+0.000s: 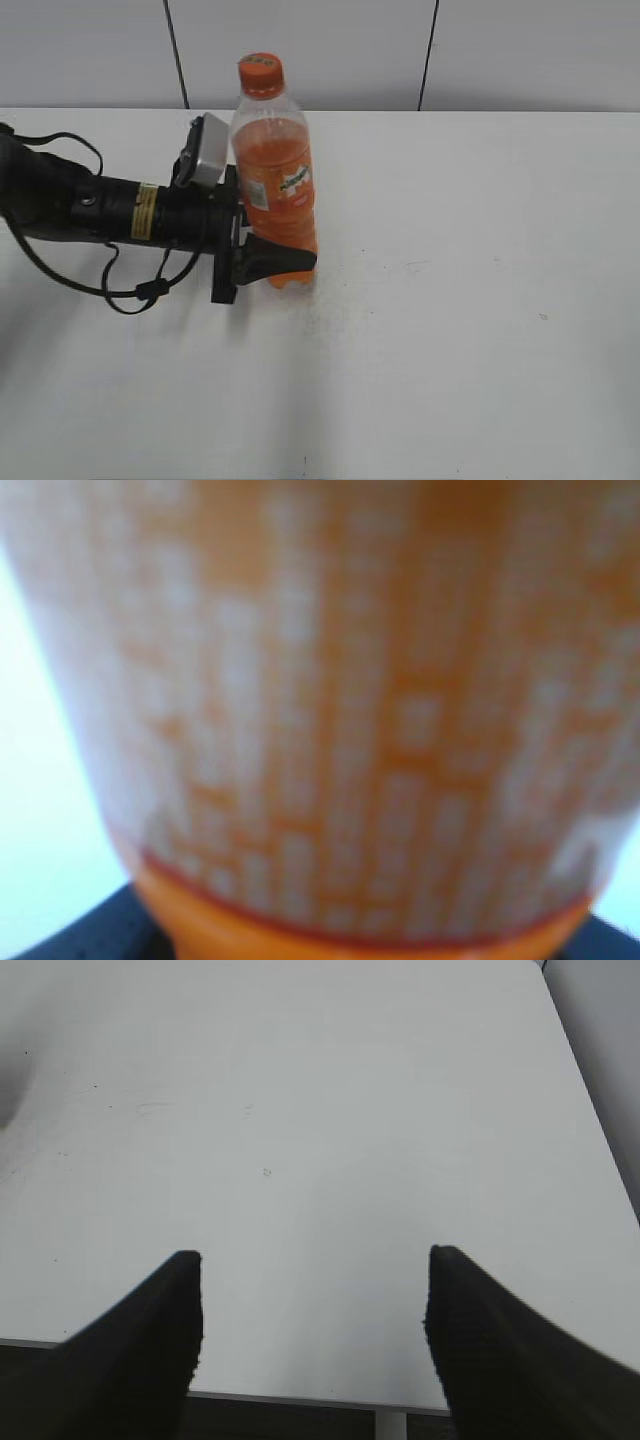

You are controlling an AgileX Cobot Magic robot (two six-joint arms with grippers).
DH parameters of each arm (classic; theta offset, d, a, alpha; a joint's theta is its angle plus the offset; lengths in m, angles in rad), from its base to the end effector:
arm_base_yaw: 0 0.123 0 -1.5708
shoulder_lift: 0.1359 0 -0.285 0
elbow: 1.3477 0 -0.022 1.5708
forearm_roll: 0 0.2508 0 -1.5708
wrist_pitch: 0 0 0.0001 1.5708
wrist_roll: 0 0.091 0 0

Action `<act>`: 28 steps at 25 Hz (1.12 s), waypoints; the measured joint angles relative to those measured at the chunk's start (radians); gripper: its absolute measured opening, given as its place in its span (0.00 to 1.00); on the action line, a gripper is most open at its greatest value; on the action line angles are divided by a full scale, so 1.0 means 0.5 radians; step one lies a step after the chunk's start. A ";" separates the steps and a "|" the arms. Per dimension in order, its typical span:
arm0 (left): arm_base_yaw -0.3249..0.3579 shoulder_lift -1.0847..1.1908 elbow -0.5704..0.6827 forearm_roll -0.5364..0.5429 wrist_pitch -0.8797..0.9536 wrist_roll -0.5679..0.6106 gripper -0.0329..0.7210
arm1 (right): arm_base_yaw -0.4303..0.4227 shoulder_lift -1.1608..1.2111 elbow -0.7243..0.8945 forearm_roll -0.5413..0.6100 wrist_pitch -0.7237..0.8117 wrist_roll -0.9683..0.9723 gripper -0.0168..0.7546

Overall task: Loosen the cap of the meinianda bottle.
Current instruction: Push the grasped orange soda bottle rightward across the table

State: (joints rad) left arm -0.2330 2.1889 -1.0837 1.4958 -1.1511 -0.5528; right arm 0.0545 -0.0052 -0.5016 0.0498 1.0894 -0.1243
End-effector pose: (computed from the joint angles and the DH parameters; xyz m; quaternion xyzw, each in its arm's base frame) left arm 0.3412 -0.1661 0.1005 0.5647 0.5801 -0.3964 0.4329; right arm -0.0073 0.0036 0.2755 -0.0781 0.8551 0.0070 0.5126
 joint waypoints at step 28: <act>-0.215 0.322 -0.364 -0.126 0.185 -0.084 0.58 | 0.000 0.000 0.000 0.000 0.000 0.000 0.70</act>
State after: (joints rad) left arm -0.3404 2.3501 -1.2656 1.4327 -1.0585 -0.5948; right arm 0.0545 -0.0052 -0.5016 0.0498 1.0894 -0.1243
